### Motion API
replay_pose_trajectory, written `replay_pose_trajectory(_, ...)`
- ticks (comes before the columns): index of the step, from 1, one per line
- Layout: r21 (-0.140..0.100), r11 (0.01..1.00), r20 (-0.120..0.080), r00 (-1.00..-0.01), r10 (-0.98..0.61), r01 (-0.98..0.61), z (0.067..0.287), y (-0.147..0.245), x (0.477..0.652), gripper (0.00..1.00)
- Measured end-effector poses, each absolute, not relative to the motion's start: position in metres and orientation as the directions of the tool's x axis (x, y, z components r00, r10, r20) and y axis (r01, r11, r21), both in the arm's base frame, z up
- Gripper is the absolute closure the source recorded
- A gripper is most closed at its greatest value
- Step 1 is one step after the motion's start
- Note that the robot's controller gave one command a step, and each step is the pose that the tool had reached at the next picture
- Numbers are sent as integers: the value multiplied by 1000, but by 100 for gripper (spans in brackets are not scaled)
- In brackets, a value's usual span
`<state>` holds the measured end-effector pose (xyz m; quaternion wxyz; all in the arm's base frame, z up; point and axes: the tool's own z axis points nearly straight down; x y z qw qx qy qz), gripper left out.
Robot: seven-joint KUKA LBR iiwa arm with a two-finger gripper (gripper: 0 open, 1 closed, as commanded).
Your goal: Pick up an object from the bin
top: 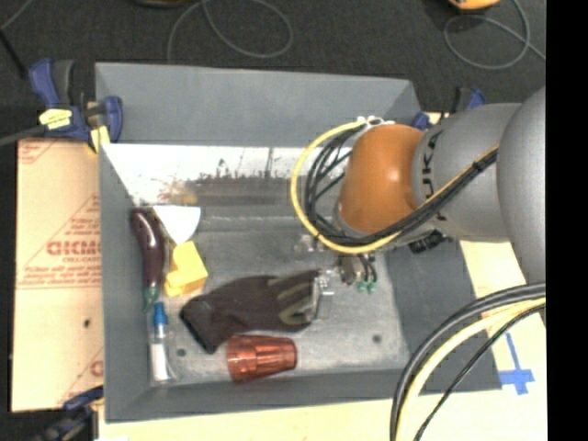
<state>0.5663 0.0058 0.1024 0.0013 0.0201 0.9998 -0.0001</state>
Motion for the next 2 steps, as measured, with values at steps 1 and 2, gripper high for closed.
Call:
replay_pose_trajectory(1,5,965,-15,-965,263,263,83,47,581,100)
replay_pose_trajectory(2,4,965,-15,-965,263,262,84,47,581,100)
